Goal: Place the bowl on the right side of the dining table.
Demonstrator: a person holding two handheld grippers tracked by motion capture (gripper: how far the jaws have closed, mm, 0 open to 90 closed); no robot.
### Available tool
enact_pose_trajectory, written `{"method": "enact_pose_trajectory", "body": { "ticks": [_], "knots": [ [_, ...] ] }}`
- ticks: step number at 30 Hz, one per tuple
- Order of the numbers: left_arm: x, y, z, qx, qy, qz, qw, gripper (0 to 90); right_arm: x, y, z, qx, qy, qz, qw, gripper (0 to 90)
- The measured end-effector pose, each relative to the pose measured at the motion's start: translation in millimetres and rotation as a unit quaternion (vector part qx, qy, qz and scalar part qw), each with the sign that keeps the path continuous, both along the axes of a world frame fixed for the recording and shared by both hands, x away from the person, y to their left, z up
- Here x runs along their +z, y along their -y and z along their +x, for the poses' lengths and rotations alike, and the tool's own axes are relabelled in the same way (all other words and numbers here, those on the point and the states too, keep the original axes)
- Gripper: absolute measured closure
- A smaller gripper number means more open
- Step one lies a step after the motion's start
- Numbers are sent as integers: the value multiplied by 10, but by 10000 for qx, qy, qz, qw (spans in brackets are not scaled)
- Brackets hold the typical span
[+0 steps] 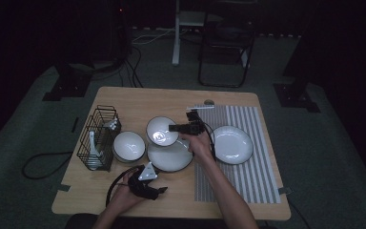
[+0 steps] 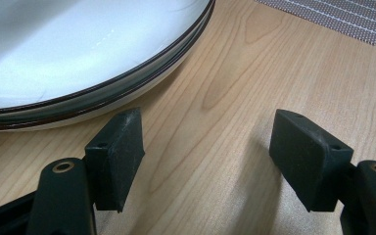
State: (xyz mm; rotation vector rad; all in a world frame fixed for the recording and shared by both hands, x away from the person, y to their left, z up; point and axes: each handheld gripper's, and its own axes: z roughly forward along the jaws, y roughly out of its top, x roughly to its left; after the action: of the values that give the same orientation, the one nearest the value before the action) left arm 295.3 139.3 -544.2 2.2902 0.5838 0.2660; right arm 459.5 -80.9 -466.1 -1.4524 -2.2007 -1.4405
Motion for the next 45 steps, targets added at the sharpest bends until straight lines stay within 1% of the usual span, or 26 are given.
{"method": "enact_pose_trajectory", "body": {
  "ticks": [7, 23, 45],
  "knots": [
    [0, -2, 0, -6, 5, 11, 10000, 293, -24, 90, 7, -82, -20, 2, 10000, 809],
    [-1, -2, -1, 0, 9, 3, 10000, 293, -70, 226, 7, -229, -60, 54, 9997, 808],
    [-3, -3, -3, 2, 13, -6, 10000, 293, -64, 413, 7, -419, -57, 65, 9991, 808]
  ]
}}
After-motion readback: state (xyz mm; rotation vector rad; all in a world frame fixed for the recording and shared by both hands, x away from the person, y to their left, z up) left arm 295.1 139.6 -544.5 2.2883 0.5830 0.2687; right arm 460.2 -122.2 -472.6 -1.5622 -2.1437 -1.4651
